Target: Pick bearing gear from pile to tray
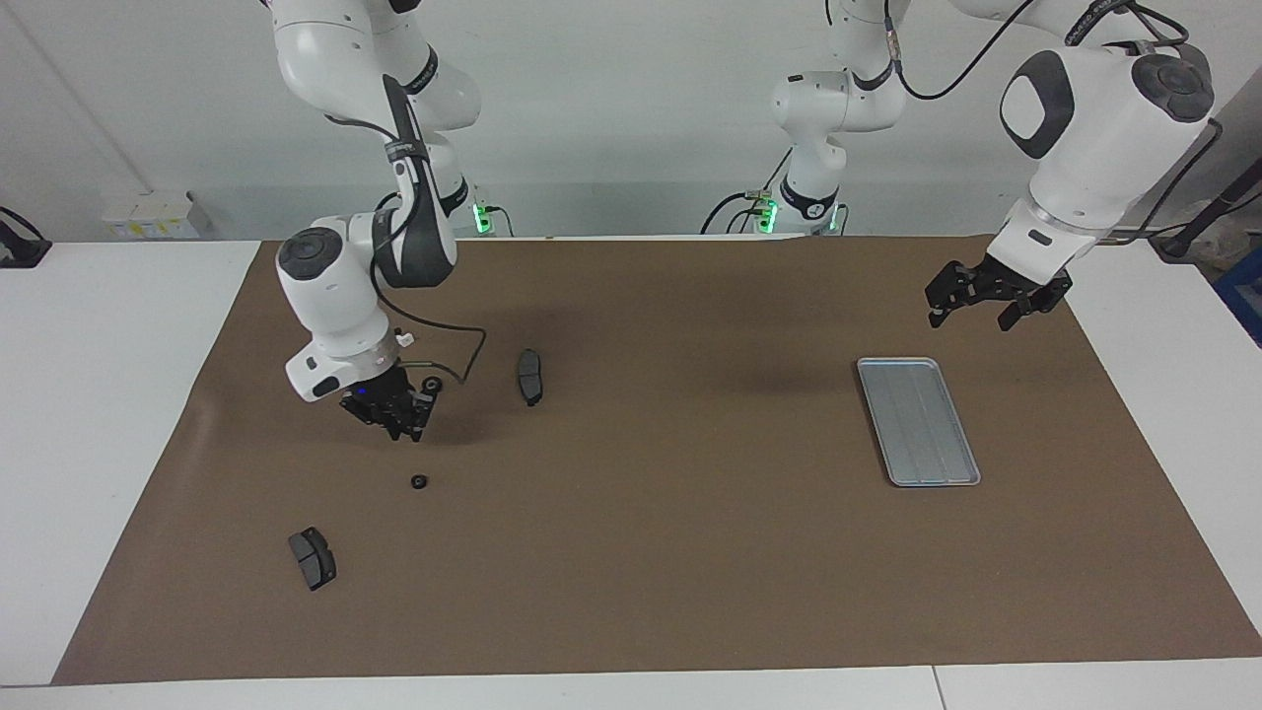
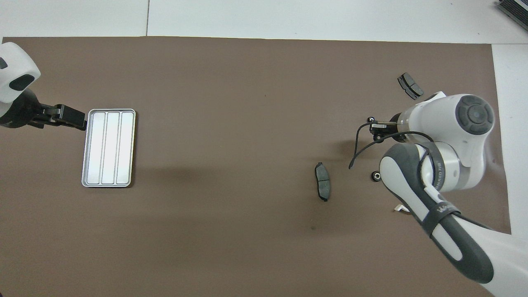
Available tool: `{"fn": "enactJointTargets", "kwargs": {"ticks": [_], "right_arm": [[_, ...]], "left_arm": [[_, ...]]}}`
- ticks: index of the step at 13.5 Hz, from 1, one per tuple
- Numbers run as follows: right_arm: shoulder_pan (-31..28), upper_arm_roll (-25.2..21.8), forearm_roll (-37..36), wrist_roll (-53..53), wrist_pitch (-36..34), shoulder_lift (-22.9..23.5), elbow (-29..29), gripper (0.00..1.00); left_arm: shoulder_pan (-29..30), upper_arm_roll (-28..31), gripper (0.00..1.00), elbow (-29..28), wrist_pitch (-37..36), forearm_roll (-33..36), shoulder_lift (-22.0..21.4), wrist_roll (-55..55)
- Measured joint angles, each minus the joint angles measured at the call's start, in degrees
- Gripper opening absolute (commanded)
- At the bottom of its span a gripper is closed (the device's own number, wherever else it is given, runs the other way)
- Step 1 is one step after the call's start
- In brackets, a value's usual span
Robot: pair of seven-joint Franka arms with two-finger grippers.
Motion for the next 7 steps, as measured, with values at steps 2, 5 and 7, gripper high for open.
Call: {"fn": "enactJointTargets", "kwargs": {"ticks": [2, 5, 7], "right_arm": [[5.14, 0.13, -0.02, 8.62, -0.03, 0.57, 1.98, 0.0], [11.72, 0.15, -0.09, 19.65, -0.27, 2.79, 5.56, 0.0], [15.5, 0.14, -1.35, 26.91, -2.2, 5.9, 10.11, 0.0]], "left_arm": [[0.0, 0.0, 1.0, 0.0, 0.0, 0.0, -0.46, 0.0], [0.0, 0.0, 1.0, -0.01, -0.01, 0.0, -1.24, 0.0], [0.0, 0.0, 1.0, -0.02, -0.02, 0.0, -1.36, 0.0]]}}
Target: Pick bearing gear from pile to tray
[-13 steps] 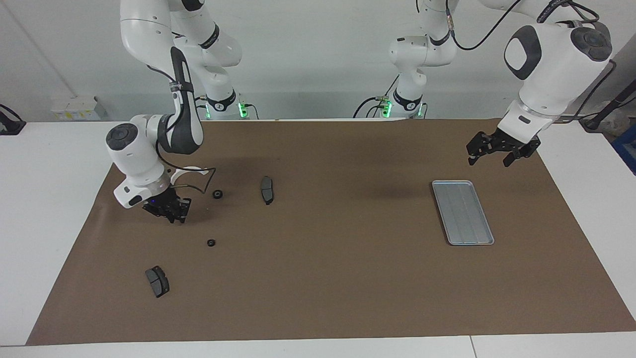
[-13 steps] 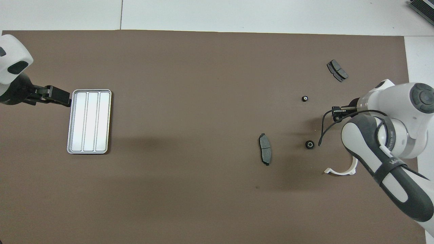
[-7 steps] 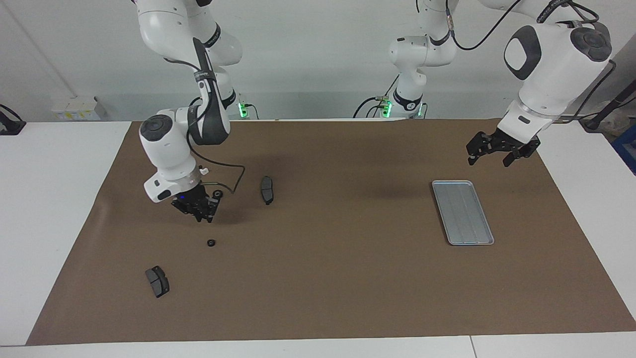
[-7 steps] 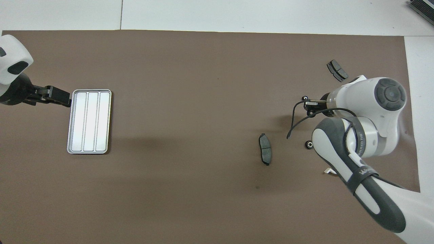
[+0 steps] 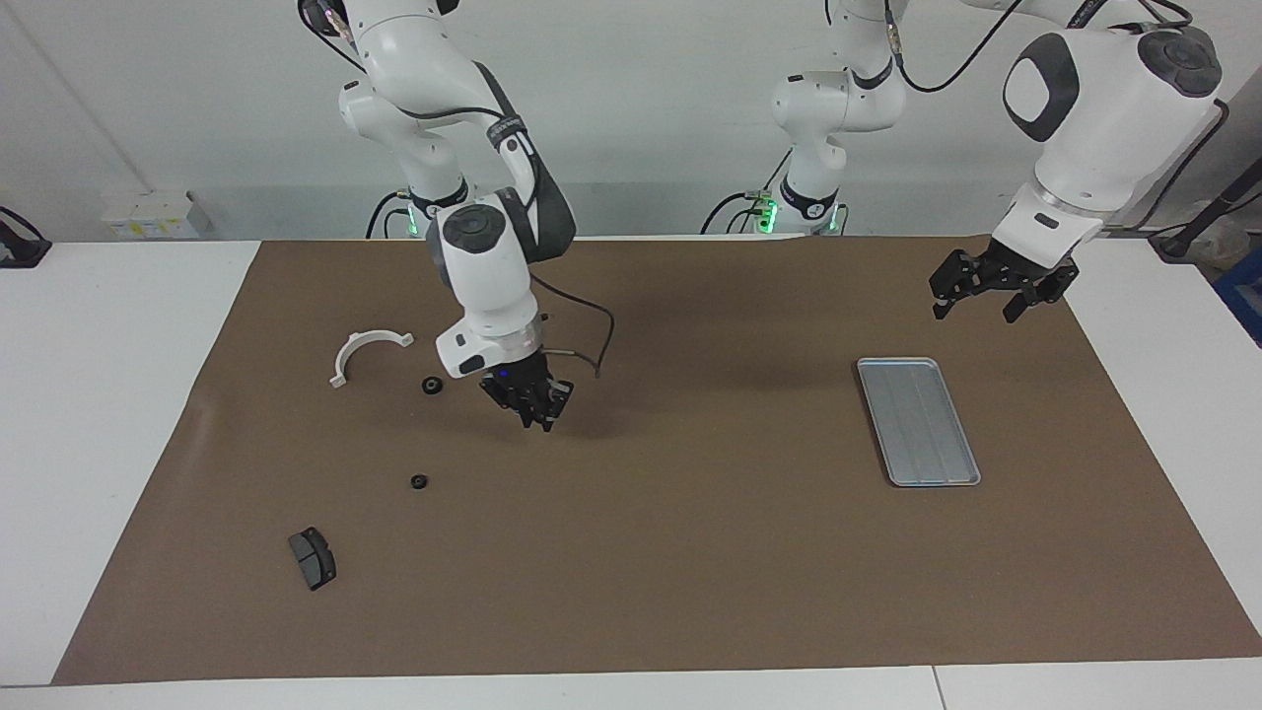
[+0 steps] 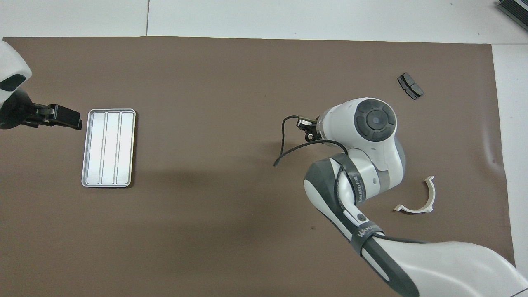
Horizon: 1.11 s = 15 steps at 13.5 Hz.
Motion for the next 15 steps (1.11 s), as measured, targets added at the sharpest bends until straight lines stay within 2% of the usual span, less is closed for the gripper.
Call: {"fn": "enactJointTargets", "kwargs": {"ticks": [4, 8, 11, 14, 15], "right_arm": [[5.53, -0.01, -3.05, 10.89, -6.11, 8.2, 12.4, 0.0], [11.23, -0.05, -3.87, 17.89, -8.63, 13.24, 17.91, 0.0], [15.02, -0.05, -6.0, 23.0, -9.2, 15.66, 20.41, 0.0], [17.04, -0.06, -6.13, 23.58, -9.92, 16.1, 19.73, 0.0], [17.41, -0.08, -6.17, 23.58, -9.92, 16.1, 18.78, 0.1]], "left_arm": [[0.0, 0.0, 1.0, -0.01, 0.0, 0.0, -0.11, 0.0], [0.0, 0.0, 1.0, -0.01, -0.01, 0.0, -0.57, 0.0], [0.0, 0.0, 1.0, -0.01, -0.03, 0.0, -0.58, 0.0], [0.0, 0.0, 1.0, -0.31, -0.01, 0.0, -0.72, 0.0], [0.0, 0.0, 1.0, -0.73, 0.01, 0.0, -0.91, 0.0]]}}
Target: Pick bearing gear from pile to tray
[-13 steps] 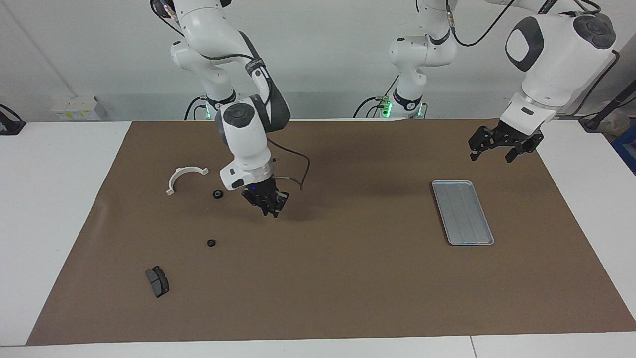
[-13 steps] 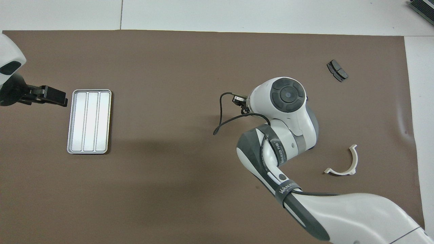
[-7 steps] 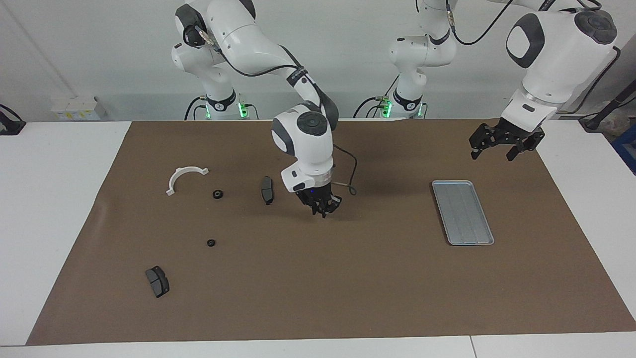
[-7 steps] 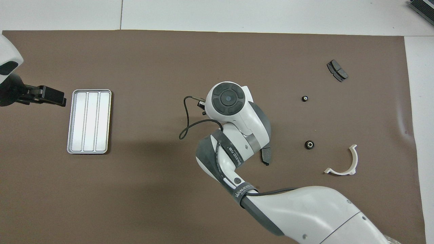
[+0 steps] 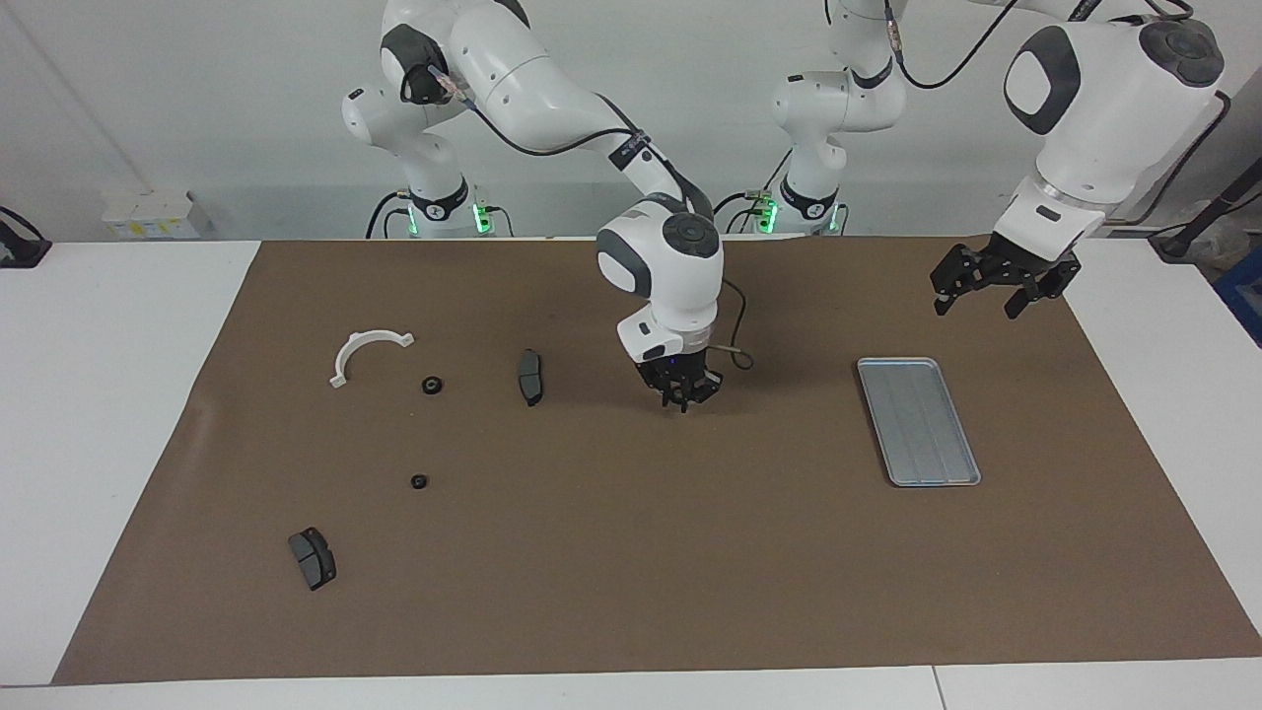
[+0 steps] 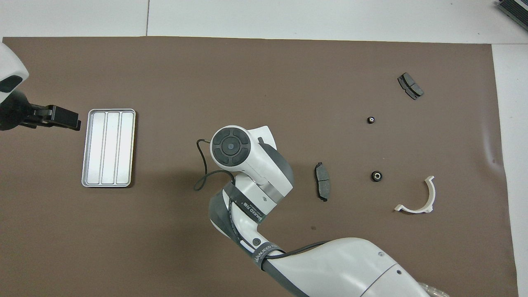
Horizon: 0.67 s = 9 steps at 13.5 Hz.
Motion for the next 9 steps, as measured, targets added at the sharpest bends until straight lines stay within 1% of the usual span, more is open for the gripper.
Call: {"fn": "enactJointTargets", "kwargs": {"ticks": [1, 2, 3, 4, 7, 9], "right_arm": [[0.14, 0.0, -0.05, 0.0, 0.01, 0.0, -0.75, 0.2], [0.15, -0.01, -0.14, 0.0, 0.02, -0.02, -1.31, 0.48], [0.15, -0.03, -0.2, 0.0, 0.02, -0.03, -1.66, 0.91], [0.15, -0.06, -0.22, 0.0, 0.02, -0.06, -1.78, 1.0], [-0.21, -0.43, -0.31, -0.06, 0.06, -1.37, -1.84, 1.0], [-1.75, -0.73, -0.36, -1.63, 0.02, -4.04, -3.43, 1.0]], "left_arm": [[0.0, 0.0, 1.0, -0.55, 0.02, 0.0, -0.29, 0.0], [0.0, -0.01, 1.0, -1.19, 0.08, 0.0, -0.63, 0.0], [0.0, -0.03, 1.0, -1.7, 0.28, 0.0, -0.87, 0.0], [0.0, -0.05, 1.0, -2.08, 0.72, 0.0, -1.03, 0.0], [0.0, -0.06, 1.0, -2.83, 1.34, 0.0, -1.25, 0.0], [-0.1, -0.19, 1.0, -3.78, 2.24, -0.05, -1.57, -0.53]]}}
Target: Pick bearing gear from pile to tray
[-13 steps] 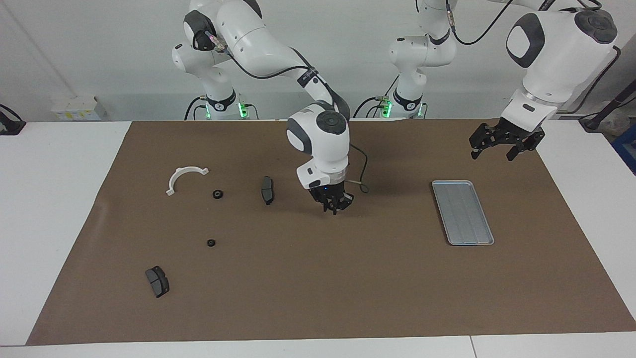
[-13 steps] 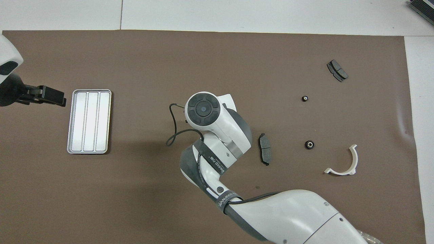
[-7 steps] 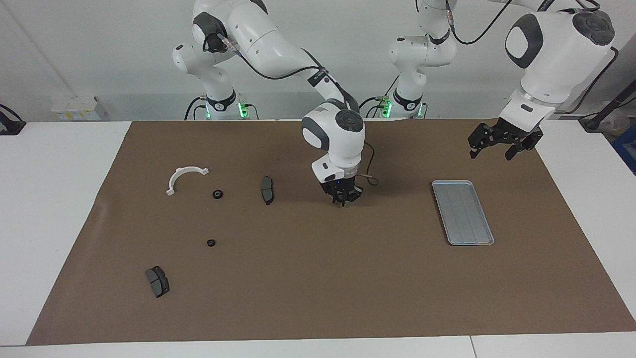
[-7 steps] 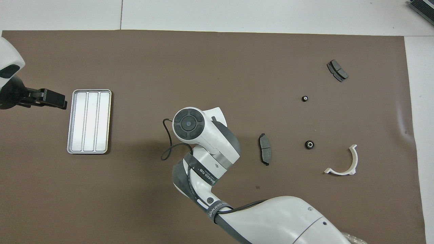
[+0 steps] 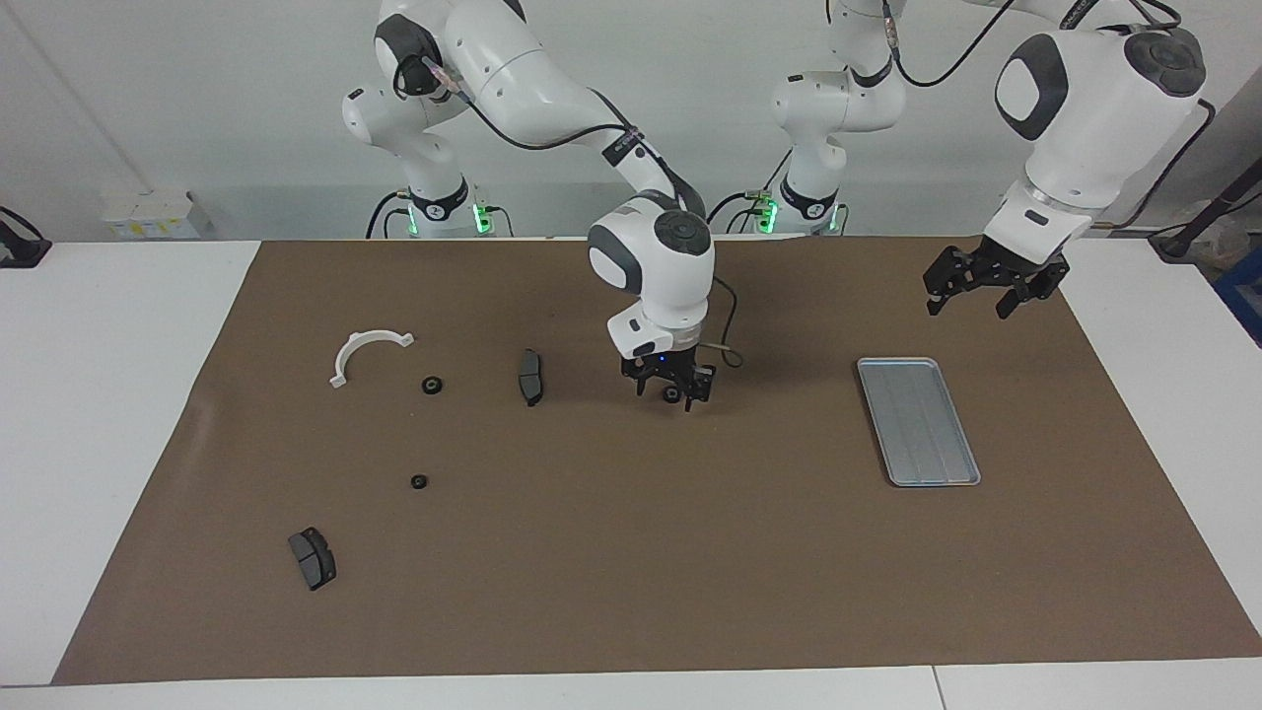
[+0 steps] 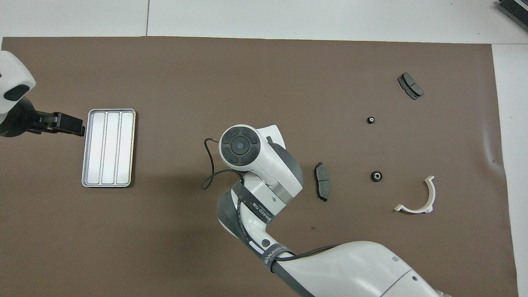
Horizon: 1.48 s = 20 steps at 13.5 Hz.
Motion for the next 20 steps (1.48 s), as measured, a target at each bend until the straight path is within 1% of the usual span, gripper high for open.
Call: {"fn": "enactJointTargets", "kwargs": {"ticks": [2, 3, 6, 9, 10, 12, 13, 16, 18, 20], "right_arm": [[-3.17, -0.07, -0.01, -4.83, 0.0, -4.99, -5.58, 1.0], [-5.29, -0.07, 0.0, -8.17, 0.02, -8.24, -9.23, 1.0], [-10.41, -0.03, 0.01, -17.99, 0.03, -16.47, -18.83, 1.0], [-15.04, -0.02, 2.91, -29.17, 0.16, -21.63, -26.0, 1.0], [-16.92, -0.02, 4.05, -33.22, 0.34, -22.73, -27.7, 1.0], [-20.19, -0.03, 4.65, -39.12, 1.34, -24.09, -30.53, 1.0], [-21.4, -0.03, 4.66, -41.13, 3.04, -24.58, -32.28, 1.0], [-24.56, -0.02, 4.67, -46.64, 9.13, -25.75, -38.42, 1.0], [-26.84, -0.01, 4.67, -49.83, 9.9, -26.37, -40.46, 1.0], [-28.26, -0.03, 4.68, -51.17, 9.9, -26.76, -41.49, 1.0]], "left_arm": [[-0.65, -0.69, 1.0, -1.18, 2.22, -0.19, -0.3, -3.89], [-2.34, -0.93, 1.0, -2.0, 3.91, -0.26, -0.32, -6.32], [-10.37, -1.33, 1.0, -4.61, 9.87, -0.28, 0.81, -17.37], [-18.28, -1.45, 1.0, -5.17, 15.45, -0.21, 4.93, -26.92], [-20.41, -1.47, 1.0, -5.17, 17.32, -0.09, 6.42, -29.28], [-22.74, -1.53, 1.0, -5.22, 19.84, 0.0, 8.35, -31.1], [-23.79, -1.49, 1.0, -5.27, 20.74, 0.0, 9.52, -31.87], [-28.1, -1.49, 1.0, -5.32, 26.62, 0.37, 15.68, -37.03], [-29.3, -1.45, 1.0, -5.45, 29.16, 0.42, 18.23, -37.85], [-30.67, -1.45, 1.0, -7.18, 31.52, 0.44, 19.33, -38.53]]}}
